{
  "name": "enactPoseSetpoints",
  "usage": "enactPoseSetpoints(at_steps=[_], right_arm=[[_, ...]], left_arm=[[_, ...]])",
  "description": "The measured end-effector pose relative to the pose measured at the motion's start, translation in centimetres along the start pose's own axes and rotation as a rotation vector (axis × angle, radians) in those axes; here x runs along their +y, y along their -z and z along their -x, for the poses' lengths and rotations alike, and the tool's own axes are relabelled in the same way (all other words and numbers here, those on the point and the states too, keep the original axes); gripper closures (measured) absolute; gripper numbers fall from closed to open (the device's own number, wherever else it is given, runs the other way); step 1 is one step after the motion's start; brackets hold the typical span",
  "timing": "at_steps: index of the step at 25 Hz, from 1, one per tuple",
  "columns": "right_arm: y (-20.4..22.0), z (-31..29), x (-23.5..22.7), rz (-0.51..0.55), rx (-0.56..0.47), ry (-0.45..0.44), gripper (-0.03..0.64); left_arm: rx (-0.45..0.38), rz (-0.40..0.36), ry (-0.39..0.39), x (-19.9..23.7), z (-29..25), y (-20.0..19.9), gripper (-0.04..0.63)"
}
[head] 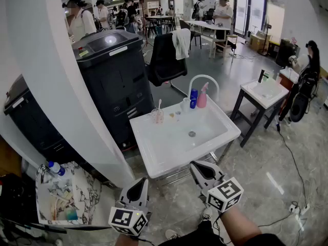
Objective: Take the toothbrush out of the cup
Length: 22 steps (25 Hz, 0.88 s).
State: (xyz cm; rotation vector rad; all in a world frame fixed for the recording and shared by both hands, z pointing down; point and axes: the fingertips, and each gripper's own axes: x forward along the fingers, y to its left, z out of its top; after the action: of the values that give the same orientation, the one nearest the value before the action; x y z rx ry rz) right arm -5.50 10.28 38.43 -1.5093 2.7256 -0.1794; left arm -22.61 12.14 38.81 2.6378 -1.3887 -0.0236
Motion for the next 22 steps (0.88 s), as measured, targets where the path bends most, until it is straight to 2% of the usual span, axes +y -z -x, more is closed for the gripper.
enactPoseSetpoints(at_steps=[11, 16, 22], right_arm=[[0.0, 0.1, 1.0, -0.006, -0.01, -0.018, 0.6], [-0.2, 0.3, 1.4, -0.007, -0.016, -0.015, 0.6], [0.3, -0.1, 1.0, -0.054, -0.023, -0.026, 0.6]], left_arm=[[-0.002, 0.003, 0.003, 0.1, 0.9, 0.0, 0.578], [0.001, -0.03, 0.021, 0.0, 1.3, 0.3, 0.577], [0.003, -0.033, 0.007, 0.4, 1.4, 0.6, 0.577]])
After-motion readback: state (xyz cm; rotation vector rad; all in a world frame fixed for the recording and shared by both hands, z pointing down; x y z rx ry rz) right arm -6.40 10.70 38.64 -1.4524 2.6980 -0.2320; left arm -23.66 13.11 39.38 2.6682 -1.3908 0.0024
